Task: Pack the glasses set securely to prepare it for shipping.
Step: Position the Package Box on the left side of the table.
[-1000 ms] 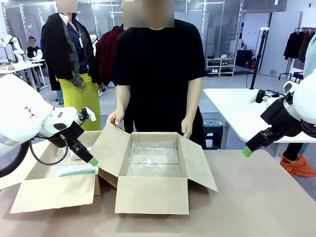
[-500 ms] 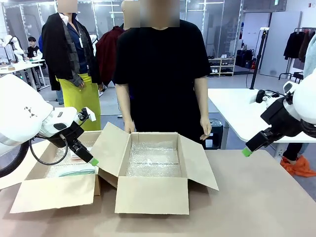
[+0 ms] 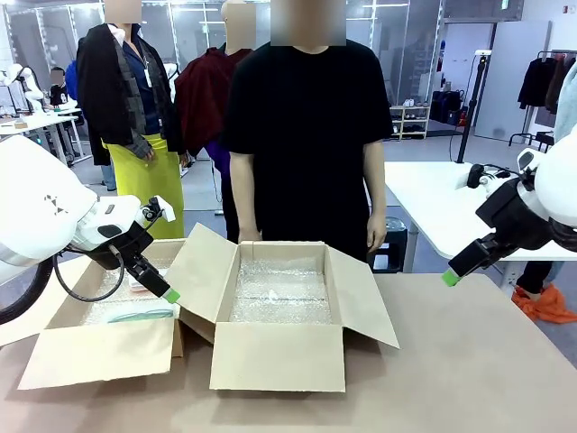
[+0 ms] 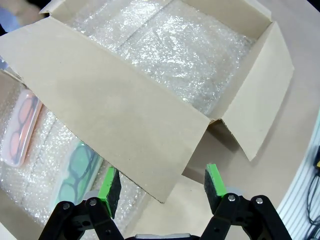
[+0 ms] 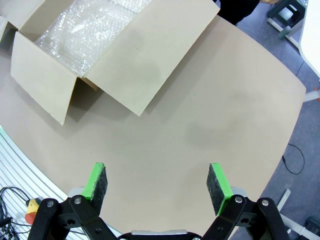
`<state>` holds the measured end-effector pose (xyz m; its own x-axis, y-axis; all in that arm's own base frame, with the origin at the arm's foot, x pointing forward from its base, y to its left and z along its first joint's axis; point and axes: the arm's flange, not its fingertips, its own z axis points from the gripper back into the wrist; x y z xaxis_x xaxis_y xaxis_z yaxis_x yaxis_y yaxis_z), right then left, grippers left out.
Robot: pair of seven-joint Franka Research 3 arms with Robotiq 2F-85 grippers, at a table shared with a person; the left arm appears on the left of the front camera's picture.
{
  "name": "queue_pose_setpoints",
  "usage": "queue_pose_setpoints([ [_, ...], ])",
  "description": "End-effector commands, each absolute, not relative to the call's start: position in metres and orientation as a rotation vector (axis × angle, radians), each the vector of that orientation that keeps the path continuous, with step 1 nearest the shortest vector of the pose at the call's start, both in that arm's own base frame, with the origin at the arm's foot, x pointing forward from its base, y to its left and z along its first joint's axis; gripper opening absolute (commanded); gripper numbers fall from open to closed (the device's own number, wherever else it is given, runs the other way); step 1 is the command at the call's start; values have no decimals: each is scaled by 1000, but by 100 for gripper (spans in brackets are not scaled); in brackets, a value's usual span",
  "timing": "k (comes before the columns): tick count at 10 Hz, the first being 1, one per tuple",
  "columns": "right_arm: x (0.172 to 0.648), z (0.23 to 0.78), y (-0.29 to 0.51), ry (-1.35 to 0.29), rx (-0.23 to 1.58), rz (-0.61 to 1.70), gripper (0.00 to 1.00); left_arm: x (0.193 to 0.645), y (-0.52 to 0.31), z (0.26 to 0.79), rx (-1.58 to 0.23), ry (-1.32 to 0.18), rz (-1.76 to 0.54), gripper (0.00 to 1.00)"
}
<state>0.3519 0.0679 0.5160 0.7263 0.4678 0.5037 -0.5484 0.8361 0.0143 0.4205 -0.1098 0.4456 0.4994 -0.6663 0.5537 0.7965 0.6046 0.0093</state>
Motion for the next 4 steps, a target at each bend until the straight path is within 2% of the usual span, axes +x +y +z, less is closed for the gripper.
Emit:
queue_pose_setpoints([
  [1, 352, 515, 69, -518, 156, 563, 100, 421, -111, 446, -241, -556, -887, 84],
  [4, 352, 515, 69, -518, 156, 563, 100, 421, -111, 446, -241, -556, -887, 84],
])
